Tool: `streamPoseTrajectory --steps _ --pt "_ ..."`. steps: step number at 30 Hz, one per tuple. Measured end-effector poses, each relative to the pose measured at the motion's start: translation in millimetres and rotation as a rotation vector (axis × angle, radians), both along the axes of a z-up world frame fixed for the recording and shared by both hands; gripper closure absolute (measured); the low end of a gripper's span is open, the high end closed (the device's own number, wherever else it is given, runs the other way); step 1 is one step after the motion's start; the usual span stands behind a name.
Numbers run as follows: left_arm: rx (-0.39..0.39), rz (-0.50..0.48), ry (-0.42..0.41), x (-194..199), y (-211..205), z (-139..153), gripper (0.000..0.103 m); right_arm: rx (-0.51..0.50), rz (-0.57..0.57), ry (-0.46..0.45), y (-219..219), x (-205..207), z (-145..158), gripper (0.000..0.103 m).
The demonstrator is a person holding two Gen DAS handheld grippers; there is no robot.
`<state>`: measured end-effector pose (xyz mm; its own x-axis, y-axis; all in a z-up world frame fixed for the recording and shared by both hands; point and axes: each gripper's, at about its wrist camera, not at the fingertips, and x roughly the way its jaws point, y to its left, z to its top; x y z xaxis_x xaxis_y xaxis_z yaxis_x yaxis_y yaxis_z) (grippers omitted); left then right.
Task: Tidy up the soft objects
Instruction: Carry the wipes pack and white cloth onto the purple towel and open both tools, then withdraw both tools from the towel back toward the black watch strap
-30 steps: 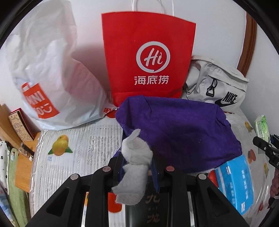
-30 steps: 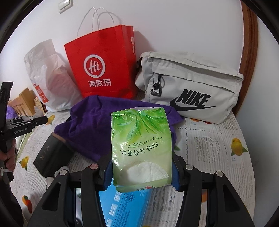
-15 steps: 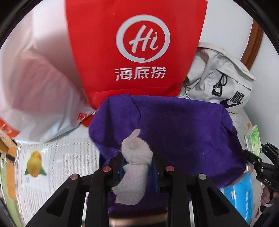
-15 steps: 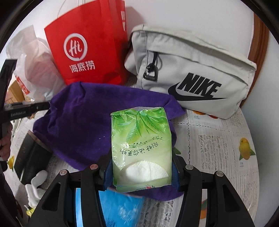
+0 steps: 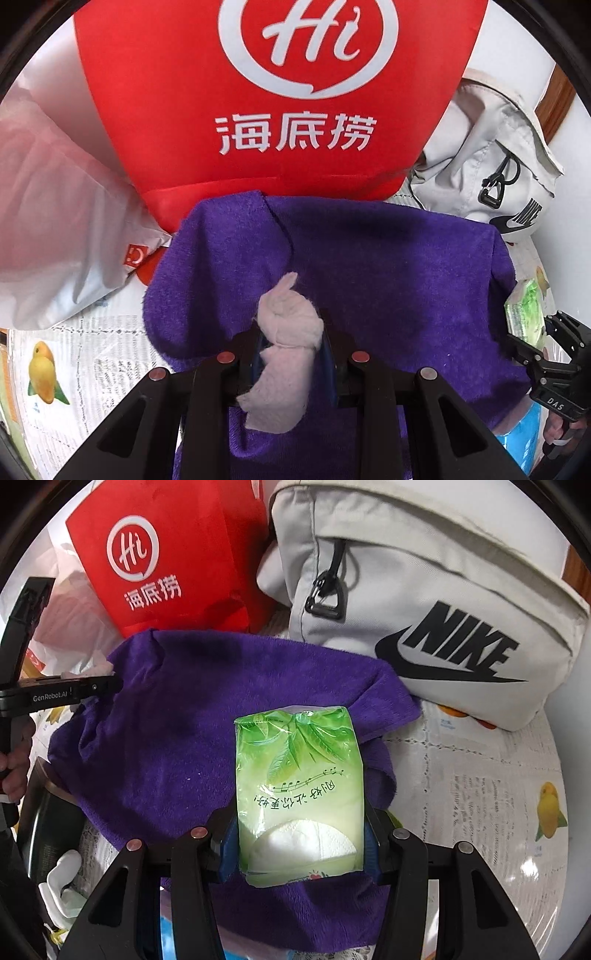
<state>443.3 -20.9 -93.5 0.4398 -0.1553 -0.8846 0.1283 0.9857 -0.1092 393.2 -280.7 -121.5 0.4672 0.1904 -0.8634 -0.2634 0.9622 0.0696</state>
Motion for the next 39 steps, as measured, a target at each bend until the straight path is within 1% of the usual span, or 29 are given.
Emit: streamPoseTrajectory --steps 3,5,6,7,8,9,10,11,13,16,19,25,30,34,39 --pt "0.002 0.011 0.001 2 1 -2 0.079 0.005 0.021 0.010 4 2 -3 0.050" --pt "-0.017 0.013 0.002 2 6 -2 0.078 0.011 0.028 0.014 6 2 -5 0.050" --pt "-0.022 0.014 0.003 2 7 -2 0.076 0.008 0.031 0.014 7 3 -6 0.049" --pt "-0.023 0.016 0.003 2 8 -1 0.065 0.006 0.035 0.018 8 4 -6 0.048" --pt "-0.022 0.018 -0.002 3 8 -1 0.050 0.006 0.038 0.022 9 4 -7 0.047" --pt "-0.021 0.022 -0.010 2 9 1 0.043 0.005 0.037 0.022 9 4 -7 0.042" --pt "-0.019 0.025 -0.026 0 9 4 0.033 0.004 0.033 0.017 9 4 -6 0.035" --pt "-0.019 0.024 -0.035 -2 11 7 0.031 0.007 0.034 0.010 10 4 -4 0.033" --pt "-0.019 0.022 -0.047 -6 13 14 0.031 0.015 0.033 0.002 12 3 -1 0.028" --pt "-0.005 0.027 -0.048 -12 16 21 0.031 0.024 0.012 -0.002 9 -1 7 0.028" --pt "0.008 0.028 -0.071 -23 21 32 0.031 0.021 -0.003 -0.008 5 -9 15 0.028" --pt "0.025 0.031 -0.105 -57 21 57 0.031 0.005 -0.032 -0.048 2 -41 39 0.027" --pt "0.047 0.039 -0.156 -102 17 82 0.030 0.000 -0.037 -0.095 4 -80 61 0.025" --pt "0.032 0.033 -0.182 -140 10 95 0.030 0.019 -0.023 -0.172 2 -118 81 0.025" --pt "0.022 0.058 -0.214 -192 13 109 0.030 0.050 -0.019 -0.228 2 -162 98 0.025"
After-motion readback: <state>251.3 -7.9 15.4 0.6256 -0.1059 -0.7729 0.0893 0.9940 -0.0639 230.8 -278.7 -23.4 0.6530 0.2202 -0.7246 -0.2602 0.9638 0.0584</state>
